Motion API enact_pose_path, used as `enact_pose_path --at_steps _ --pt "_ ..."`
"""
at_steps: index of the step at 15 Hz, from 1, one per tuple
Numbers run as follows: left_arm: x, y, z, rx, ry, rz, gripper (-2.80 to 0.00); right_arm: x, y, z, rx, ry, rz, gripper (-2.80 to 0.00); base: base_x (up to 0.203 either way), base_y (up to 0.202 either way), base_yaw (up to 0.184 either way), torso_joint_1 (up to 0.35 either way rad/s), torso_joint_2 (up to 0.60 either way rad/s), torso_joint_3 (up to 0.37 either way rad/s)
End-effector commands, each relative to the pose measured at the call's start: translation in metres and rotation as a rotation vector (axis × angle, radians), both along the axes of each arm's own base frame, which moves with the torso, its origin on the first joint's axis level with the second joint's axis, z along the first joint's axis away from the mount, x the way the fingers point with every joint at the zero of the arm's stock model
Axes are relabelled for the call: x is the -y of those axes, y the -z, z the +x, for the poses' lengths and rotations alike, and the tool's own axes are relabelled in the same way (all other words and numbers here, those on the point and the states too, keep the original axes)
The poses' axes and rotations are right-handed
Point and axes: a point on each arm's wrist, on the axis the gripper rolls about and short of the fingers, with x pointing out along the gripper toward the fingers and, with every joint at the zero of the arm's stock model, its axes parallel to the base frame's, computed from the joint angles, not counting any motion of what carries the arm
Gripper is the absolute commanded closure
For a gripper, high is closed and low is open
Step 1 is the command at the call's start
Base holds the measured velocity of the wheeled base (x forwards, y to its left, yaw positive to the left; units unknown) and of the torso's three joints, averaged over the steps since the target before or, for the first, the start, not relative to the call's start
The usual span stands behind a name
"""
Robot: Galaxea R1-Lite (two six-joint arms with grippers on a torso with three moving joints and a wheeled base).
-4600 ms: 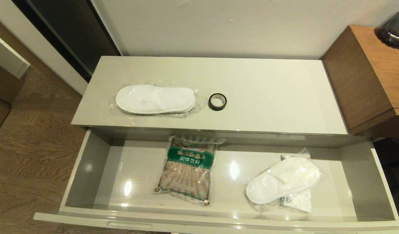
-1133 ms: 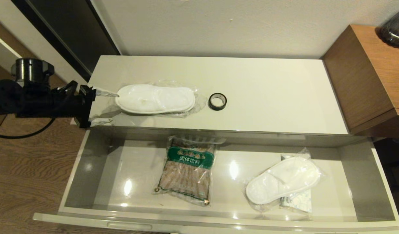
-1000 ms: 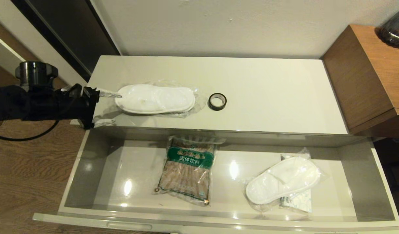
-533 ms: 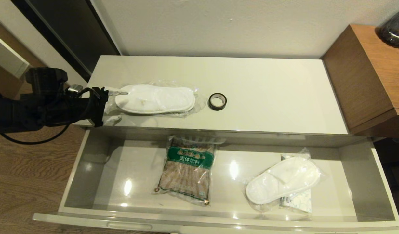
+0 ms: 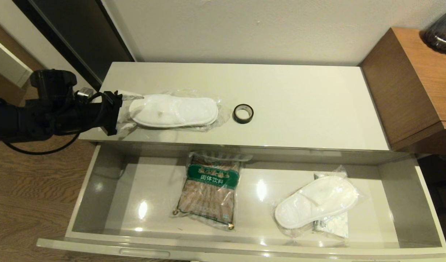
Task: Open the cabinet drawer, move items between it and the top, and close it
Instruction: Pick up the disposable slippers on the table
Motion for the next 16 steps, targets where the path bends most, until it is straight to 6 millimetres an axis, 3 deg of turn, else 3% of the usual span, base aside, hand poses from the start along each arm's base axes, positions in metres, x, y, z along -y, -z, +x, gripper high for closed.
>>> enact_pose_path --at_steps 1,6,16 --pt "0.006 0.002 0.005 0.000 0.019 -0.002 -2.80 0.000 0.000 0.000 -0.001 -0.001 -0.003 0.00 0.000 0.000 0.000 0.000 0.00 0.000" --pt "0.006 0.017 0.012 -0.036 0.022 -0.002 -2.80 0.000 0.000 0.000 -0.001 -0.001 -0.001 0.00 0.000 0.000 0.000 0.000 0.00 0.000" --pt "0.013 0.014 0.028 0.053 0.030 -0.022 -2.80 0.000 0.000 0.000 -0.001 -0.001 -0.003 0.00 0.000 0.000 0.000 0.000 0.00 0.000"
